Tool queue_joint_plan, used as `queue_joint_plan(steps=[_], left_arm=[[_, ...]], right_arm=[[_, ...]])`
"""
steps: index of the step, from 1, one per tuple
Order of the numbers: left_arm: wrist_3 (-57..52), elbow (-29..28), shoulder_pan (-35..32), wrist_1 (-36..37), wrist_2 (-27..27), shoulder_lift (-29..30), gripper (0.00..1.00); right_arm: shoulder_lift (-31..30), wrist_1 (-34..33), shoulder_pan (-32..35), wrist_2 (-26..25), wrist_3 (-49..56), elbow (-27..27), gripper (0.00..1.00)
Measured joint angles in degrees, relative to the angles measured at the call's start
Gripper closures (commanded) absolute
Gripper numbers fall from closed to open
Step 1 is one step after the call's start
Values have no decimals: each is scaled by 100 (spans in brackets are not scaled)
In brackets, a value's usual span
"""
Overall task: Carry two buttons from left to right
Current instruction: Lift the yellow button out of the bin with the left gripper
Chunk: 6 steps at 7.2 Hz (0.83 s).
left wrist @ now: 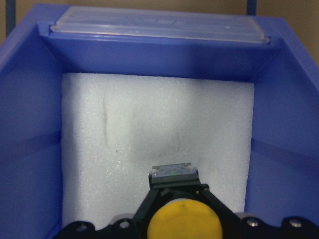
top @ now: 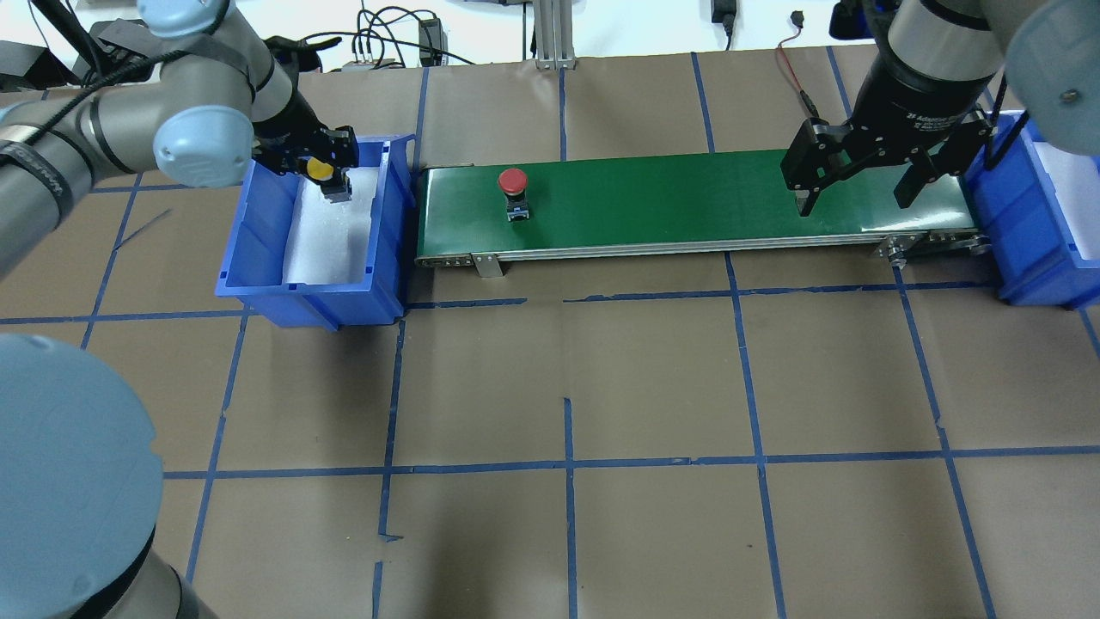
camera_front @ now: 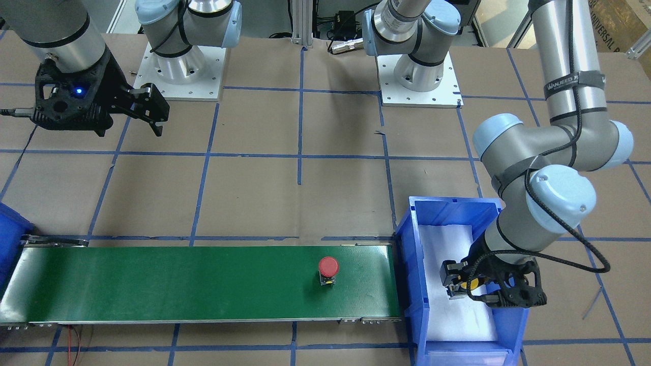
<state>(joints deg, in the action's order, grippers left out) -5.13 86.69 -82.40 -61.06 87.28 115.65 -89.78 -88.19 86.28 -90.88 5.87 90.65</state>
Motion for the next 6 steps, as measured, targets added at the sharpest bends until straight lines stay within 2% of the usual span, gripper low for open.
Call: queue_joint_plan(steps=[2, 4, 6], left_arm=[[64, 61, -69, -1170, 174, -1041, 77], [319, 86, -426, -2740, 384, -2075, 77], [574, 102, -859, -3447, 394, -2438, 75]], right_arm=[[-20, 1, -4, 0, -6, -5, 0], [-28, -3, -6, 0, -1, -9, 0], [-30, -61, -4, 0, 5, -12, 0]])
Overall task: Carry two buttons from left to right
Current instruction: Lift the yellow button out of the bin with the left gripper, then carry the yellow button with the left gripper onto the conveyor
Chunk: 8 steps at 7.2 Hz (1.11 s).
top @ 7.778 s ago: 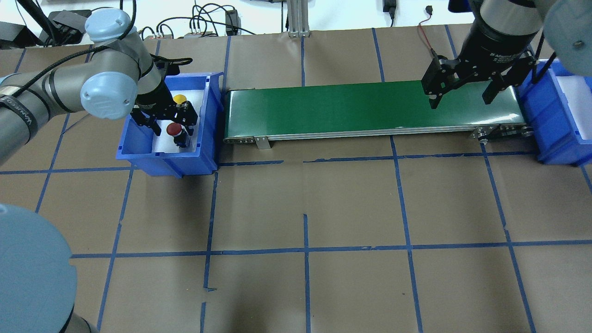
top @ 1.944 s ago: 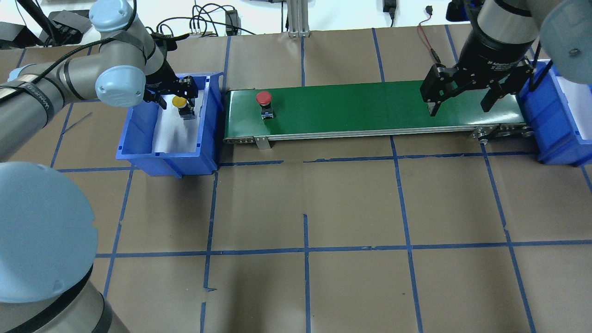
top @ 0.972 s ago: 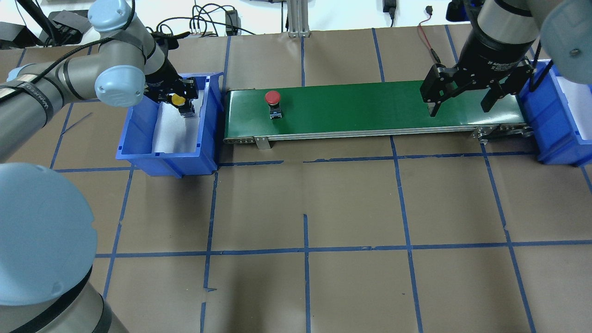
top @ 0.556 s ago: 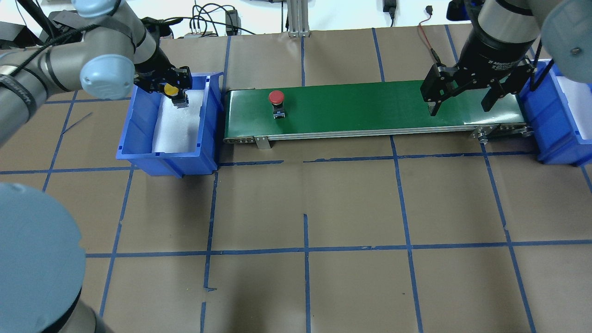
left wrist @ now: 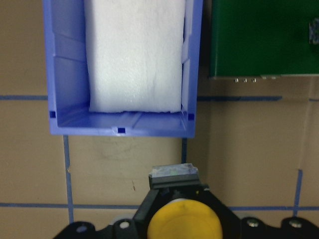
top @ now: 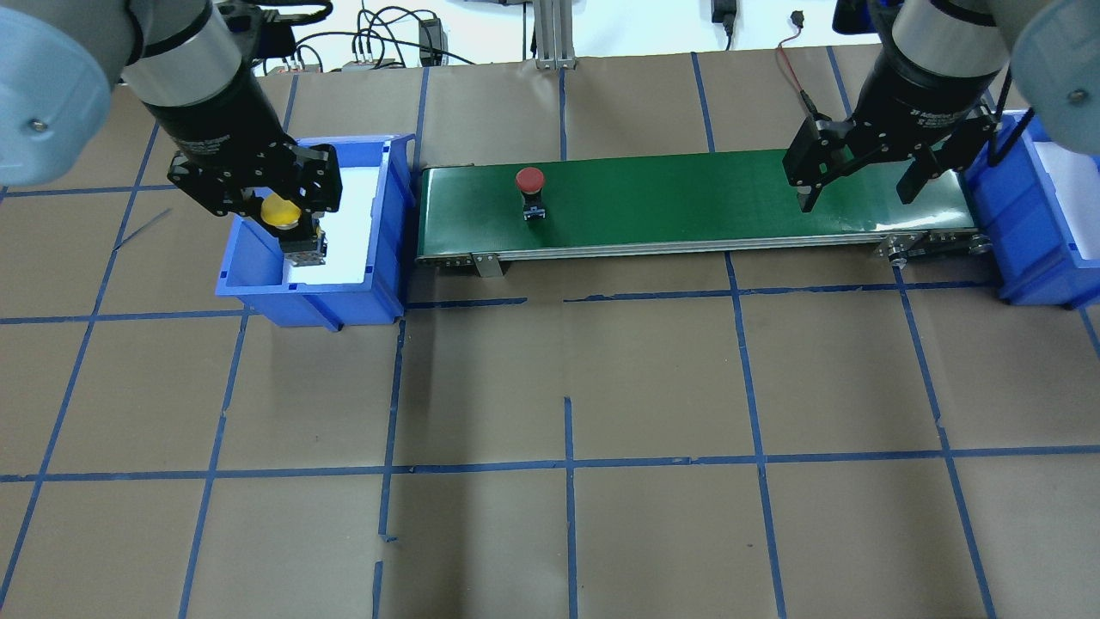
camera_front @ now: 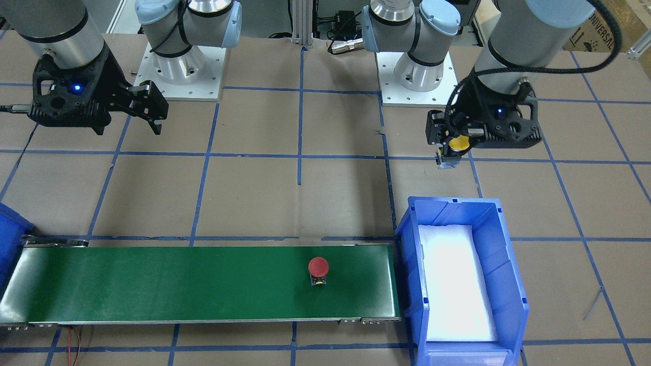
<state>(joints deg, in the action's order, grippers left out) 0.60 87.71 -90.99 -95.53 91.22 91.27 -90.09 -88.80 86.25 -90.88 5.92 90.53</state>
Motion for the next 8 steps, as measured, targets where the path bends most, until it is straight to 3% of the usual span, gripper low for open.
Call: queue_joint_plan(steps=[8], left_arm=[[88, 3, -45, -97, -31, -14, 73]], right_arm=[[0, -48, -2, 46, -100, -9, 0]])
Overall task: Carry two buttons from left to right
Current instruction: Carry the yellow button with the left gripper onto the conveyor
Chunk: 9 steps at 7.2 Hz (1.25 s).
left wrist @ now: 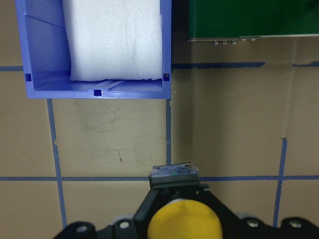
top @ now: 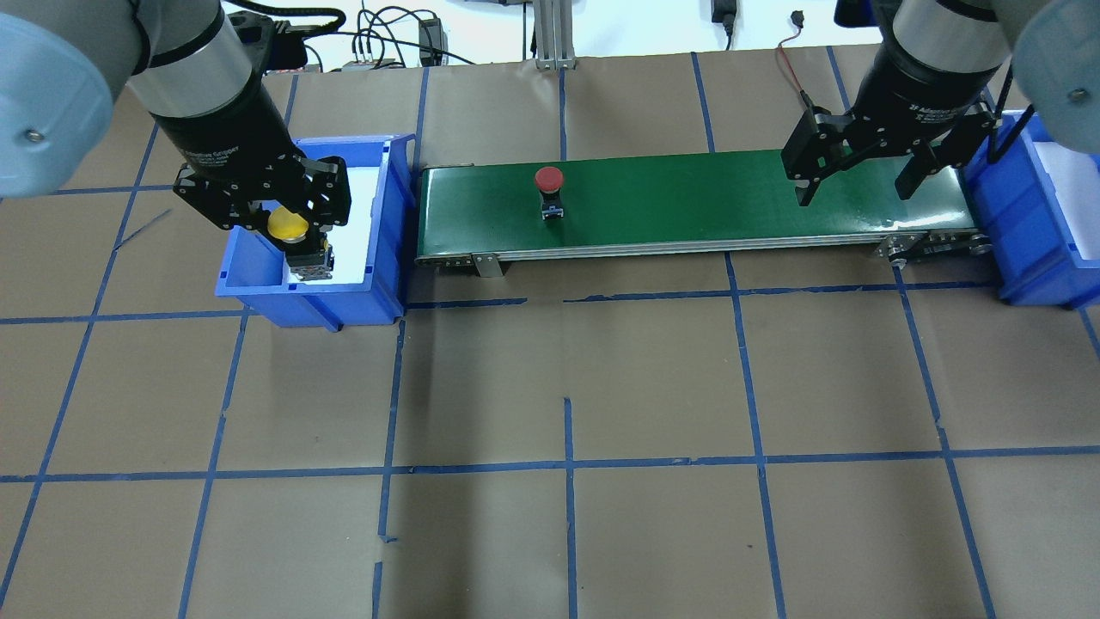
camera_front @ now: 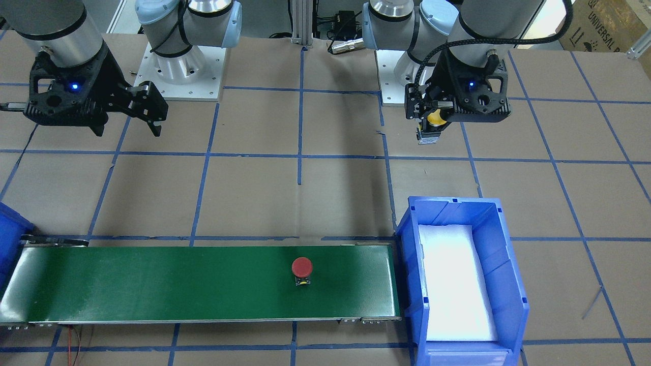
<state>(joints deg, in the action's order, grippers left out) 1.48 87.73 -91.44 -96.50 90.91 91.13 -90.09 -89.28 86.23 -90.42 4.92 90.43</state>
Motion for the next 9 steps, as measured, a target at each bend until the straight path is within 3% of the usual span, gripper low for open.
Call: queue_joint_plan(steps=[2, 5, 9], left_arm=[[40, -274, -11, 333, -38, 458, 73], [372, -1165, -95, 1052, -292, 1771, 73], [775, -1278, -348, 2413, -333, 2945, 71]], right_arm=[[0, 6, 5, -13, 0, 13, 0], [0, 17, 7, -21, 0, 38, 0], [-15, 94, 5, -36, 6, 60, 0]])
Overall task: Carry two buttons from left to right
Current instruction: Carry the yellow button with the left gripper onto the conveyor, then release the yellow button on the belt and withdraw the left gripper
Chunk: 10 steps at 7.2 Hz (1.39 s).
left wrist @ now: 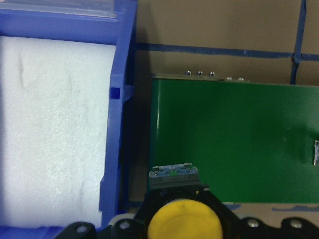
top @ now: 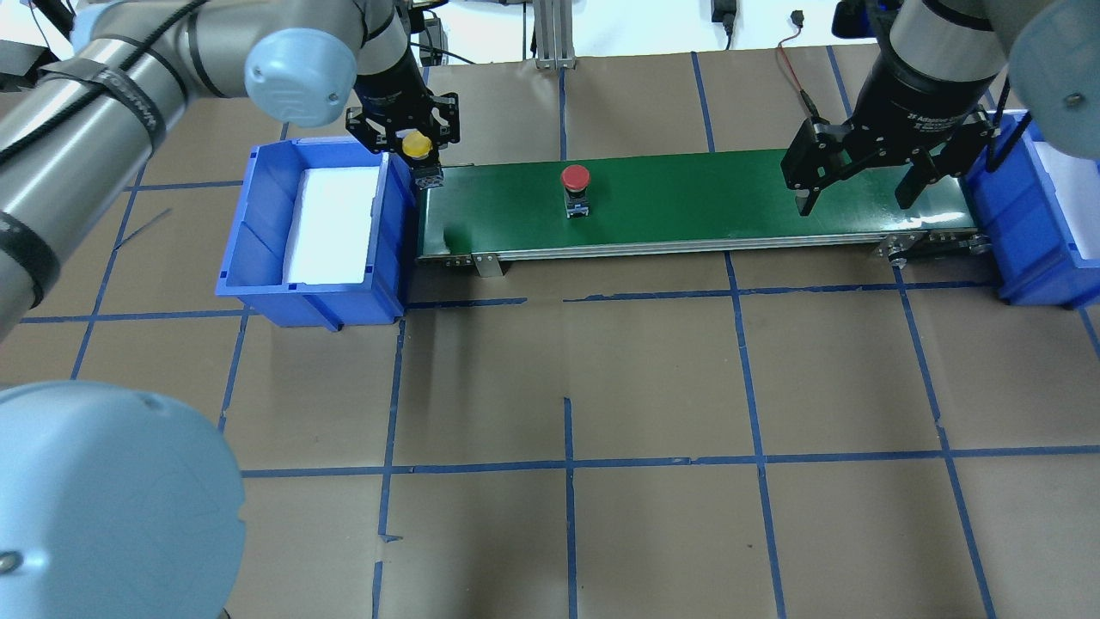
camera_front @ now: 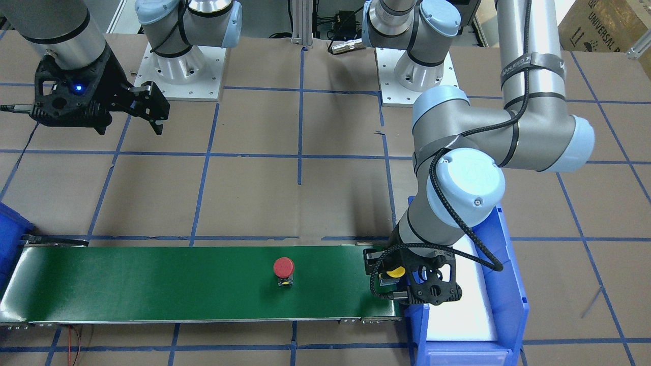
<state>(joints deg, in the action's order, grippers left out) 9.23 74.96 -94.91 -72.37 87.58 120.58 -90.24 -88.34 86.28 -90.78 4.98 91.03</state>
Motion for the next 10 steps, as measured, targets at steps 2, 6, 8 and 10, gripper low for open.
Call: queue_joint_plan(steps=[2, 6, 8, 10], left_arm=[[19, 48, -18, 216, -19, 198, 71], [-5, 338, -52, 258, -27, 170, 2], [-32, 351, -53, 247, -28, 143, 0], [-99, 359, -54, 36, 3, -195, 0]], right_arm=[[-1, 9, -1, -1, 3, -3, 0], [0, -4, -5, -2, 3, -14, 0], [0, -7, -3, -2, 3, -15, 0], [-1, -8, 0, -1, 3, -15, 0]])
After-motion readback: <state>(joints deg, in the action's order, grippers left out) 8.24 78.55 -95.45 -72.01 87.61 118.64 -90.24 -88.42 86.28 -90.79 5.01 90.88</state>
